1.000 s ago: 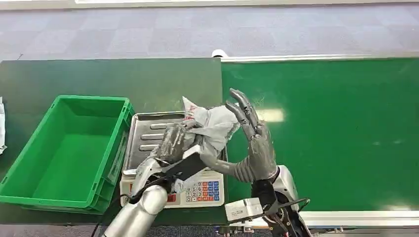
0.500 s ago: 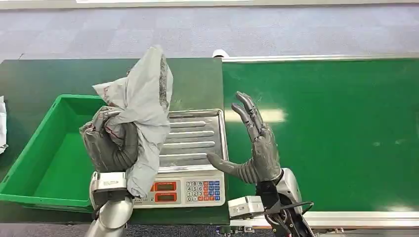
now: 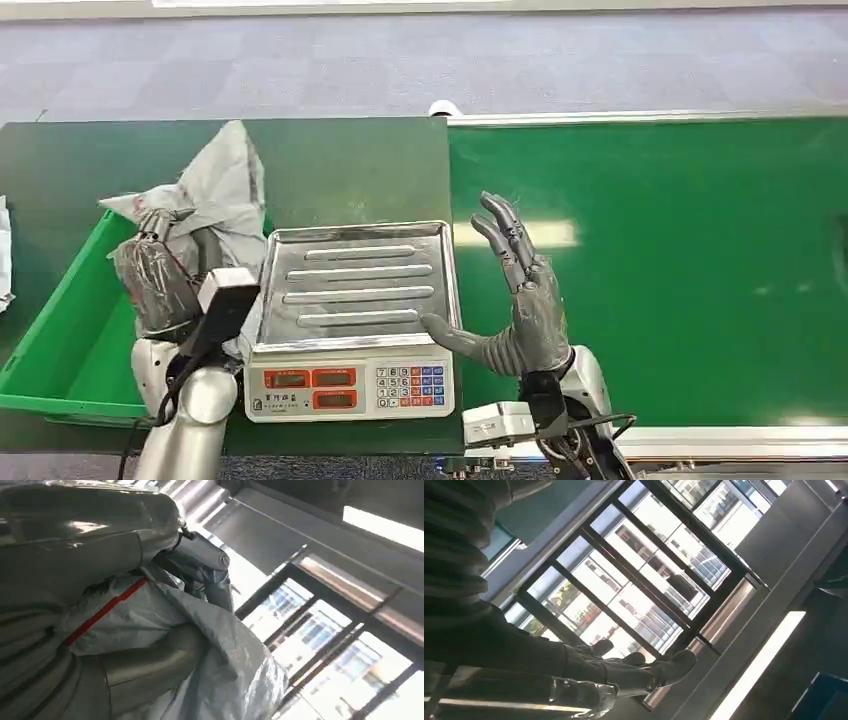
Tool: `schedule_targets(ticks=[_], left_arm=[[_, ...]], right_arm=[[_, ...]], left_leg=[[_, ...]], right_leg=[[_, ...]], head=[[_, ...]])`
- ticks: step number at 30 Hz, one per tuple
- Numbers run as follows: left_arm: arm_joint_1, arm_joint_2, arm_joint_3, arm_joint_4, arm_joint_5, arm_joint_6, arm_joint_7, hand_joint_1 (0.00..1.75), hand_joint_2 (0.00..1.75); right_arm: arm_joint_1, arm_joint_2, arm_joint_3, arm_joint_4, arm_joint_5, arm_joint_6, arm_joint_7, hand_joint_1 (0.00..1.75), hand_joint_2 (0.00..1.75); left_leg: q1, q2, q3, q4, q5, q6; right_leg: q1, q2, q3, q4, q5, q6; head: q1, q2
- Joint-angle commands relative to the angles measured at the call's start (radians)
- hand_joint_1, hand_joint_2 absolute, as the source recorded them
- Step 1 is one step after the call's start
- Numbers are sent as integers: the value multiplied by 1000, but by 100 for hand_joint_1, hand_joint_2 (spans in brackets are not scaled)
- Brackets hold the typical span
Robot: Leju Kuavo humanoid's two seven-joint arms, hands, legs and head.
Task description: Moved the parcel from conveyor to table for the left to box.
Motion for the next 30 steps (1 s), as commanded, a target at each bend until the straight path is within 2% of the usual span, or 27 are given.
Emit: schedule_targets(ticks=[1, 3, 5, 7, 8, 9, 10, 13, 17, 20, 21, 22, 23, 27, 30], left_arm=[[-97, -42, 240, 149, -50, 7, 36, 175, 175], [-107, -35, 258, 174, -42, 7, 52, 175, 175], [-113, -34, 268, 182, -50, 7, 66, 162, 175], [-113, -34, 268, 182, -50, 7, 66, 162, 175], [-114, -34, 265, 188, -47, 7, 70, 127, 175], [-115, -31, 262, 194, -42, 7, 77, 10, 175], [-115, -22, 241, 210, -14, 7, 82, 0, 175], [-102, 18, 116, 208, 298, -59, 4, 0, 175], [-100, 24, 98, 215, 313, -53, 3, 0, 175], [-63, 32, 23, 135, 552, -93, -157, 0, 175], [-39, 18, 5, 68, 652, -44, -323, 0, 175], [-15, 18, -35, 17, 682, -21, -368, 0, 175], [19, 21, -88, -42, 697, -8, -386, 0, 175], [47, 32, -151, -96, 733, 1, -386, 0, 175], [99, 61, -268, -195, 831, -69, -386, 0, 175]], right_arm=[[-40, -20, 22, 67, -9, -10, 2, 0, 175], [-42, -18, 22, 72, -9, -13, 5, 0, 175], [-45, -16, 22, 75, -8, -12, 8, 0, 175], [-45, -16, 22, 75, -8, -12, 8, 0, 175], [-46, -16, 22, 77, -7, -12, 10, 0, 175], [-47, -17, 22, 78, -6, -11, 12, 0, 175], [-47, -17, 22, 79, -5, -11, 13, 0, 175], [-39, -20, 13, 77, -1, -10, 17, 0, 175], [-35, -22, 11, 76, 0, -9, 16, 0, 175], [-36, -25, 1, 72, -8, 5, 8, 0, 175], [-42, -26, -2, 71, -17, 16, 4, 0, 175], [-49, -27, -6, 73, -20, 19, 5, 0, 175], [-61, -28, -12, 78, -32, 27, 7, 0, 175], [-70, -32, -18, 88, -38, 26, 6, 0, 175], [-84, -44, -23, 99, -65, 27, 3, 0, 175]], left_leg=[[0, 1, 1, -1, 0, 0], [1, 2, 1, 0, 0, 0], [0, 1, 1, -1, 0, 0], [1, 1, 1, -1, 0, 0], [0, 0, 0, 0, 0, 0], [0, 0, 0, 0, 1, 0], [0, 0, 0, 0, 0, 0], [0, -1, 0, -1, 1, 0], [1, -2, 0, -1, 1, 0], [0, 0, 0, 0, 0, 0], [1, 0, 0, 0, 0, 1], [1, 1, -1, 0, 0, 0], [0, 0, -1, 1, 0, 0], [0, 1, 1, 0, 0, 1], [0, 1, 0, 0, 0, 0]], right_leg=[[1, -1, 2, -2, 1, -1], [1, 0, 1, -1, 1, -1], [1, 0, 2, -2, 1, -1], [1, 0, 2, -1, 1, -1], [0, -1, 1, 0, 0, -1], [1, -1, 1, -1, 1, -1], [0, -1, 1, 0, 0, -1], [1, -2, 2, -1, 1, -1], [1, -3, 2, -2, 0, -1], [1, -1, 1, -1, 0, 0], [1, -1, 2, -2, 1, -1], [1, 0, 0, -1, 0, 0], [1, -1, 0, 0, 0, 0], [1, -1, 2, -2, 0, -1], [1, 0, 1, -1, 1, -1]], head=[[0, 0], [0, 0], [0, 0], [0, 0], [0, 0], [0, 0], [0, 0], [0, 0], [0, 0], [0, 0], [0, 0], [0, 0], [0, 0], [0, 0], [0, 0]])
